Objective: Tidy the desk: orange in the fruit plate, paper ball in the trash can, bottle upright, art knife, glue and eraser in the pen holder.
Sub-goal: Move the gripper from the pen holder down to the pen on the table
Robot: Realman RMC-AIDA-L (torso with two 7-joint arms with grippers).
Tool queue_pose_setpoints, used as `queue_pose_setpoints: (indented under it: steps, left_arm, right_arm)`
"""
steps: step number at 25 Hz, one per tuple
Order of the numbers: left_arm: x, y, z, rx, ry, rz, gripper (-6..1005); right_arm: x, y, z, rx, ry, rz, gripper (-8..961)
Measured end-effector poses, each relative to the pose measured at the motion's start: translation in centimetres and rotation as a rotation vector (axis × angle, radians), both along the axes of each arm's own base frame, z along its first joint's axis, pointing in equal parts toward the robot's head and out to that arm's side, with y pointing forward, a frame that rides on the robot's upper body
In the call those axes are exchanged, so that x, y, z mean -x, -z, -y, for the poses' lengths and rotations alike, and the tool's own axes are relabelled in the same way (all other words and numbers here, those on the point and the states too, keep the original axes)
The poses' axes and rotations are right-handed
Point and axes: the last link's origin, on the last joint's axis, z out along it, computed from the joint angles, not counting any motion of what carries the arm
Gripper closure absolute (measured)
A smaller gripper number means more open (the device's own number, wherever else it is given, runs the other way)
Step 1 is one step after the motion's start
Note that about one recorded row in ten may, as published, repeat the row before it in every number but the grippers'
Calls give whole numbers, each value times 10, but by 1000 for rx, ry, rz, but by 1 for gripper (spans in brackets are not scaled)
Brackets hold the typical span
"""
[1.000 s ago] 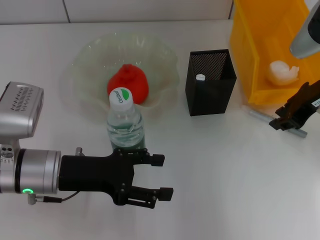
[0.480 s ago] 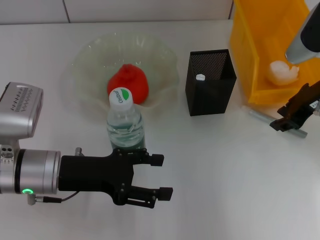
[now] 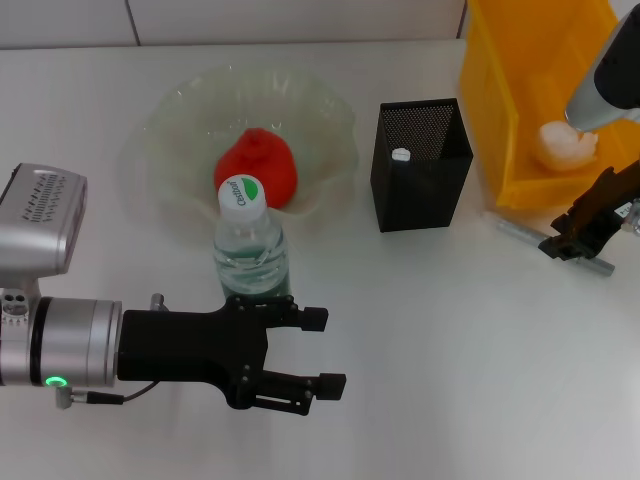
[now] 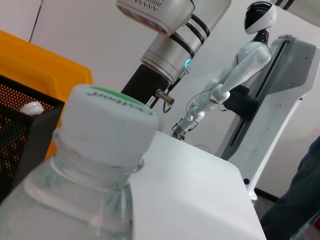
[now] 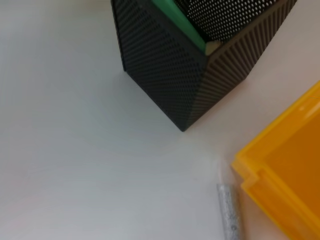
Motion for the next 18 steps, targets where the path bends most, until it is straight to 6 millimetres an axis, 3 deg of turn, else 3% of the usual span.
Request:
queue_pose_setpoints:
  steps: [18]
  left_arm:
    - [0,0,0,1,-3,1,129]
  right_arm:
    - [-7,8,-2,5,12,2,649]
